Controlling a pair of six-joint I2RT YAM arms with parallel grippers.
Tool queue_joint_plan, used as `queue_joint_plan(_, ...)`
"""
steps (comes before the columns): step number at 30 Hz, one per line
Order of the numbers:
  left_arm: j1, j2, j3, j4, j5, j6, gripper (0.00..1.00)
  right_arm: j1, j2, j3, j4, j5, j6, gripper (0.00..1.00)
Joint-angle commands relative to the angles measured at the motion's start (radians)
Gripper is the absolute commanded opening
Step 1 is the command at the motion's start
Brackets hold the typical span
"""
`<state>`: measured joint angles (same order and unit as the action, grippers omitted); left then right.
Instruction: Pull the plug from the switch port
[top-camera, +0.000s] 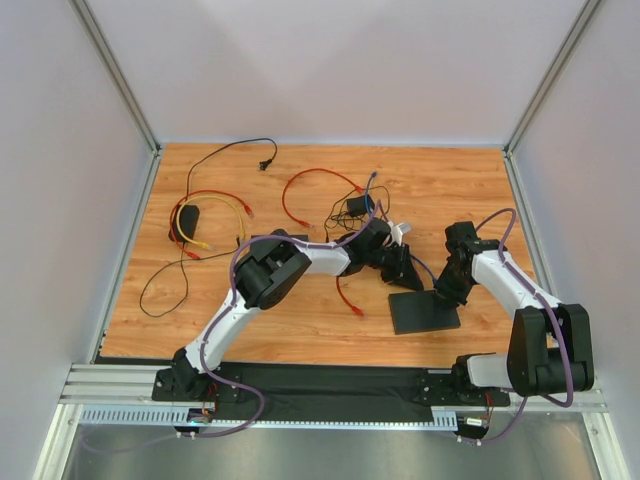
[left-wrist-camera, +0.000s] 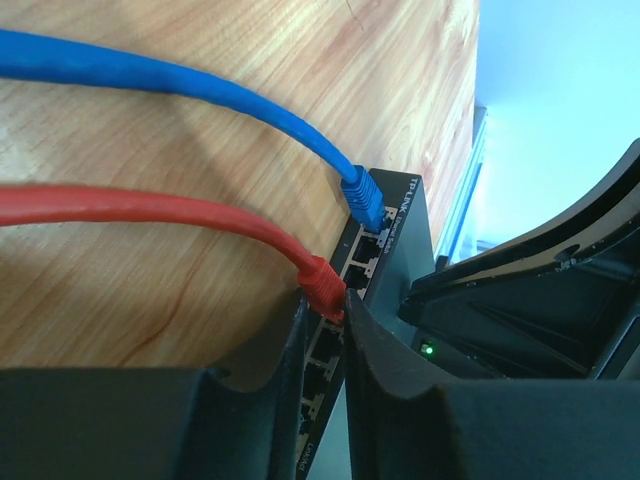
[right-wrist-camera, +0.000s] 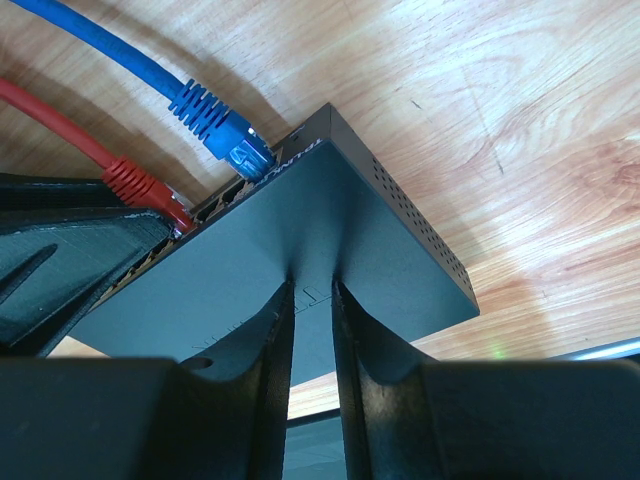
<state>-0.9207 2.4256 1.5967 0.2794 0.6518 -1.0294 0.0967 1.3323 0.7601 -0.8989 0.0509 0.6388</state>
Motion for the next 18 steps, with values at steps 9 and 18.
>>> queue_joint_plan(9,-0.004,0.032,-0.06,0.17,-0.05,-0.077,0.0,0.005,0.027,-0.022,0.02,0.059,0.032,0.23)
queue_joint_plan(18,0.008,-0.052,-0.159,0.294,-0.236,0.104,0.0,0.005,0.053,-0.028,0.017,0.092,0.044,0.23)
